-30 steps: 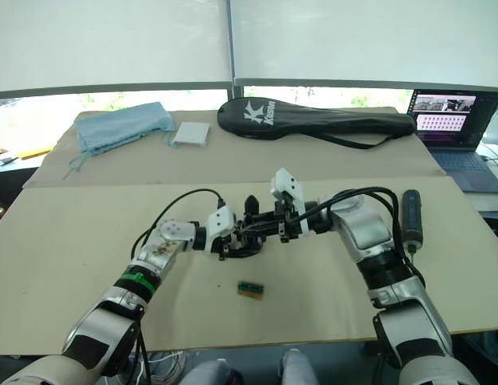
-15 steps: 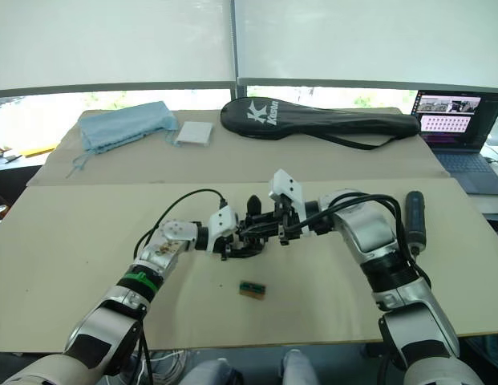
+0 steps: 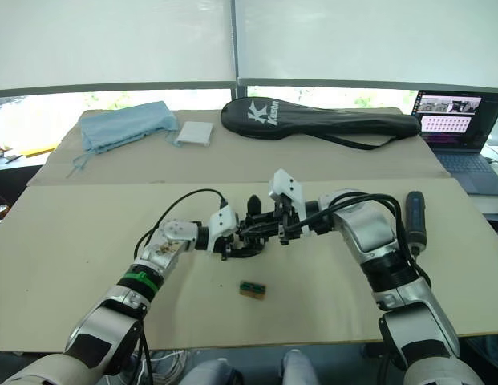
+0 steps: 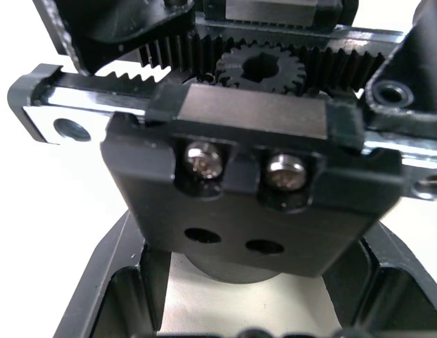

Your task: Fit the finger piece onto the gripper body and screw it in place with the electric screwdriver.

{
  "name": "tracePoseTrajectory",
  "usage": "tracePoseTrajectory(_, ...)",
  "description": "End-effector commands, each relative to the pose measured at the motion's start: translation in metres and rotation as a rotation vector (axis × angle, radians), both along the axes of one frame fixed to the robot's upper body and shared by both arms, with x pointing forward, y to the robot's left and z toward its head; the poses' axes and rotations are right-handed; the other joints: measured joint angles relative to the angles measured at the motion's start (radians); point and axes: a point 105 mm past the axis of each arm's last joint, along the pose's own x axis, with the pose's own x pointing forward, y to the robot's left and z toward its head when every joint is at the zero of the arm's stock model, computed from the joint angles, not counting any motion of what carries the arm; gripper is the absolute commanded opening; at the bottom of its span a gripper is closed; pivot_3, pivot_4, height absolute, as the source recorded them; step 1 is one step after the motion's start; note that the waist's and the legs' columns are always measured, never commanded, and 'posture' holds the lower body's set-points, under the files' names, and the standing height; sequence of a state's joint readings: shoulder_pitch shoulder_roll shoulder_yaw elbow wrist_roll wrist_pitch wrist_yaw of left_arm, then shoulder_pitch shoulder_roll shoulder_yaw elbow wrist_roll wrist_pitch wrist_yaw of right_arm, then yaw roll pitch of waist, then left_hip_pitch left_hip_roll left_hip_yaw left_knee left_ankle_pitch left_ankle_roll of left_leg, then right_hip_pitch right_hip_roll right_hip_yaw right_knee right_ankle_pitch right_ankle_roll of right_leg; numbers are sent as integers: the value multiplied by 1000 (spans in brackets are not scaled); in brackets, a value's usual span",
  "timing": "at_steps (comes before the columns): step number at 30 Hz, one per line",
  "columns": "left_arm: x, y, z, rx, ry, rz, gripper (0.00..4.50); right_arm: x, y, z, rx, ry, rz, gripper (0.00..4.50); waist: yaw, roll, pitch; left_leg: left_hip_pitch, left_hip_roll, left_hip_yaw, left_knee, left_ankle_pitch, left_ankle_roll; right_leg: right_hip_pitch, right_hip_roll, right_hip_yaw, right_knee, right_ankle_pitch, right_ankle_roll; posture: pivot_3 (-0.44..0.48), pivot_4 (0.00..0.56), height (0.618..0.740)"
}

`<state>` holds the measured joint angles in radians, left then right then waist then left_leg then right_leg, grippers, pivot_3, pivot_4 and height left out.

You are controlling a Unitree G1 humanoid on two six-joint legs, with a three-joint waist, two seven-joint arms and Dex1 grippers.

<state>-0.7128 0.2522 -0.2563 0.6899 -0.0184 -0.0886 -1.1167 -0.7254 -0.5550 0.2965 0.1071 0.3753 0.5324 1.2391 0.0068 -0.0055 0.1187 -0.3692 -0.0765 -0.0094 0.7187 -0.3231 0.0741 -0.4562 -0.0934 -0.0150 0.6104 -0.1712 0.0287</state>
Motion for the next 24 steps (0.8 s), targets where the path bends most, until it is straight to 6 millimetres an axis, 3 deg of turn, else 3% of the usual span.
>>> tracePoseTrajectory(1,5,-7,28,-49,-91,-40,2336,-1,-17,-40,-129,114,-81,807,0,0,0,0,0,0,0,0,0,0,0,0,0,0,0,0,150,736)
tracePoseTrajectory(2,5,-7,27,-48,-90,-40,2336,-1,-14,-33,-100,97,-75,1363,2,0,0,0,0,0,0,0,0,0,0,0,0,0,0,0,150,736)
tracePoseTrajectory(6,5,-7,27,-47,-89,-41,2336,-7,-3,-3,-4,53,-38,2723,2,2,4,-4,-1,2,1,0,0,-4,-1,1,1,0,0,0,150,736)
tracePoseTrajectory(9,5,-7,26,-47,-88,-40,2336,-11,-3,5,-1,28,-30,3777,3,2,4,-4,0,2,2,0,0,-4,0,1,1,0,0,0,150,736)
tracePoseTrajectory(14,5,-8,25,-50,-88,-42,2336,-15,-8,13,4,-8,-31,3805,5,2,4,-7,0,1,2,0,0,-5,0,-1,0,0,0,0,150,736)
tracePoseTrajectory(16,5,-8,24,-49,-85,-42,2336,-20,-15,34,34,-24,-25,3805,6,2,5,-8,-1,1,2,0,0,-5,0,-1,0,0,0,0,150,736)
tracePoseTrajectory(21,5,-4,19,-47,-64,-26,2336,-30,-52,53,-28,-67,-73,3805,8,1,5,-12,-1,0,4,0,0,-9,0,-2,0,0,0,0,150,736)
tracePoseTrajectory(23,3,2,14,-46,-35,-15,3347,-29,-77,56,-93,-62,-154,3805,8,1,5,-13,-1,0,4,0,0,-9,-1,-1,0,0,0,0,150,736)
tracePoseTrajectory(24,1,6,13,-39,-25,-19,3619,-28,-89,56,-128,-44,-199,3805,7,1,5,-13,-1,0,4,0,1,-9,-1,-1,0,0,0,0,150,736)
